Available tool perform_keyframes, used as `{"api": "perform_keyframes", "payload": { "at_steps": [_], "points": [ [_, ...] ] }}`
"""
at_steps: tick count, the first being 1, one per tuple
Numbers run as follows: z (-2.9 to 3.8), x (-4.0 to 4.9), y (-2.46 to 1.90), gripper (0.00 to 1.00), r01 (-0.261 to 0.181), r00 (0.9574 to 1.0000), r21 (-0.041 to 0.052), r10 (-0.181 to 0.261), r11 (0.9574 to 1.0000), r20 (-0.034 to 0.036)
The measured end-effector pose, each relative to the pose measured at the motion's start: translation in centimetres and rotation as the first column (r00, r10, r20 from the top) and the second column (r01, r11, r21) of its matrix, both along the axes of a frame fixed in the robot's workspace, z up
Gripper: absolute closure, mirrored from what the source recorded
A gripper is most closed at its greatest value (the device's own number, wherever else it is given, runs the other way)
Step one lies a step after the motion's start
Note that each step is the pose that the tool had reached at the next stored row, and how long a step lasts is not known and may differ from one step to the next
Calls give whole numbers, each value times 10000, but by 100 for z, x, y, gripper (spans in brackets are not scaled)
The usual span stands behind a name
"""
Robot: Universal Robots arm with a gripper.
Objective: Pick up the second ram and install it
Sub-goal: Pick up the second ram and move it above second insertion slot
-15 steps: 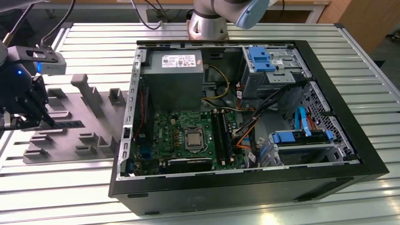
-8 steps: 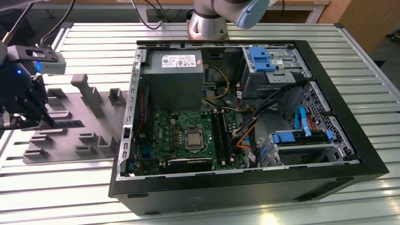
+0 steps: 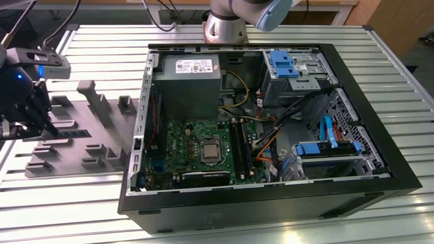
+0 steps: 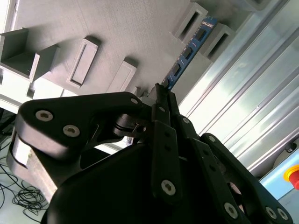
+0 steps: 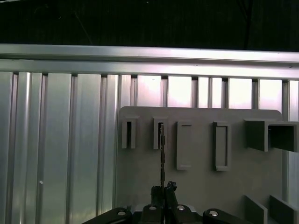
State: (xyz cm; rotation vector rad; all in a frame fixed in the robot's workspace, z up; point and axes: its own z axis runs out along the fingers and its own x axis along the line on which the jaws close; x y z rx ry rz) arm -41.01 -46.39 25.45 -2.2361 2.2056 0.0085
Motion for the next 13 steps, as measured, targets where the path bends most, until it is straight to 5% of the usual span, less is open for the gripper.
{"api": "perform_keyframes", "payload": {
  "at_steps": [13],
  "points": [
    [40, 0, 0, 86, 0, 10000, 0, 0, 10000, 0]
  ]
}}
